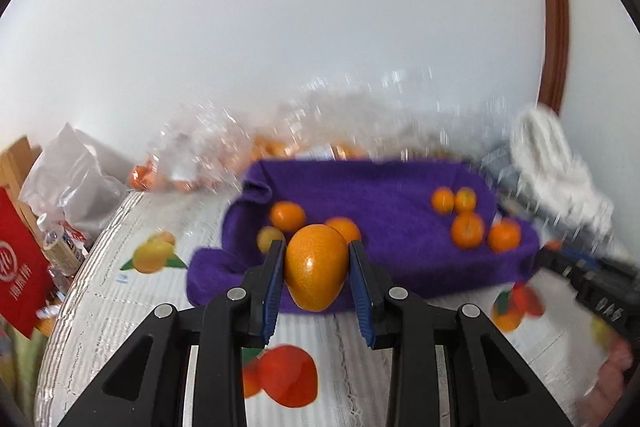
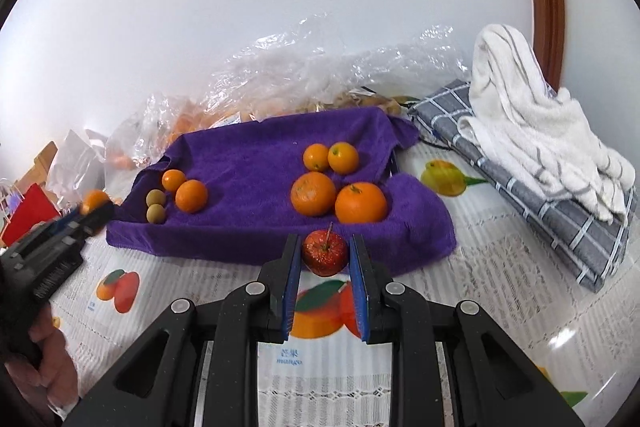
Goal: Organize fruits
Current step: 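Lift both held fruits and carry them over the purple towel, then open the right gripper to drop the apple while the left releases the oval fruit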
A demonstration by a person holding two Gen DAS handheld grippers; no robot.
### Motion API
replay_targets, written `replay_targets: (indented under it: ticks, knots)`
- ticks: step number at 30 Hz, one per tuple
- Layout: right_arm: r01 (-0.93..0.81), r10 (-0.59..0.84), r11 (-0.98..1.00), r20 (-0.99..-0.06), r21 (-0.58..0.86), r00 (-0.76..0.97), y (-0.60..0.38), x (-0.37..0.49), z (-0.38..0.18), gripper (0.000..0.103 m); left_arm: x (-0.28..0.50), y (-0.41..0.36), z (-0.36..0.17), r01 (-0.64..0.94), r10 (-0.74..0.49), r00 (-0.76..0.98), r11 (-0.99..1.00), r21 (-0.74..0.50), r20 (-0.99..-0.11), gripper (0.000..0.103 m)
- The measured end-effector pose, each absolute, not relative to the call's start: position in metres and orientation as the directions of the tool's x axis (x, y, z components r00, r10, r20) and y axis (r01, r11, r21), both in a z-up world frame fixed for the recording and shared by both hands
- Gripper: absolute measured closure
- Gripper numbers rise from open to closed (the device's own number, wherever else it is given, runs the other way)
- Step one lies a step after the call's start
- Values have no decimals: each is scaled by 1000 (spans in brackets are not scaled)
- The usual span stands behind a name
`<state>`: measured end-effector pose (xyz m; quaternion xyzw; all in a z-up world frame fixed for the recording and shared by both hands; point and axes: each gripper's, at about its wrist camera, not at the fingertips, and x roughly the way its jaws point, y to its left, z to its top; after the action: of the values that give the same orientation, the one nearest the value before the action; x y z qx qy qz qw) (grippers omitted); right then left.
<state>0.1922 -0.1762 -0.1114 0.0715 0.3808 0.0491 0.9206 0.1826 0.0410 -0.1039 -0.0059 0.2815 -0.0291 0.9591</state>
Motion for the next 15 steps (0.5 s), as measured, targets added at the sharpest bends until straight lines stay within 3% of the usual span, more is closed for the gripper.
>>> replay_targets:
  ticks: [8, 15]
  knots:
    - [-106, 154, 988, -638, 112, 754, -161, 224, -62, 79, 197, 61, -62, 39, -51, 859, 999, -35, -509, 73]
    - [-129, 221, 974, -660, 186, 718, -150, 266, -82, 79, 236, 59, -85, 39, -88, 837, 994, -102, -540, 73]
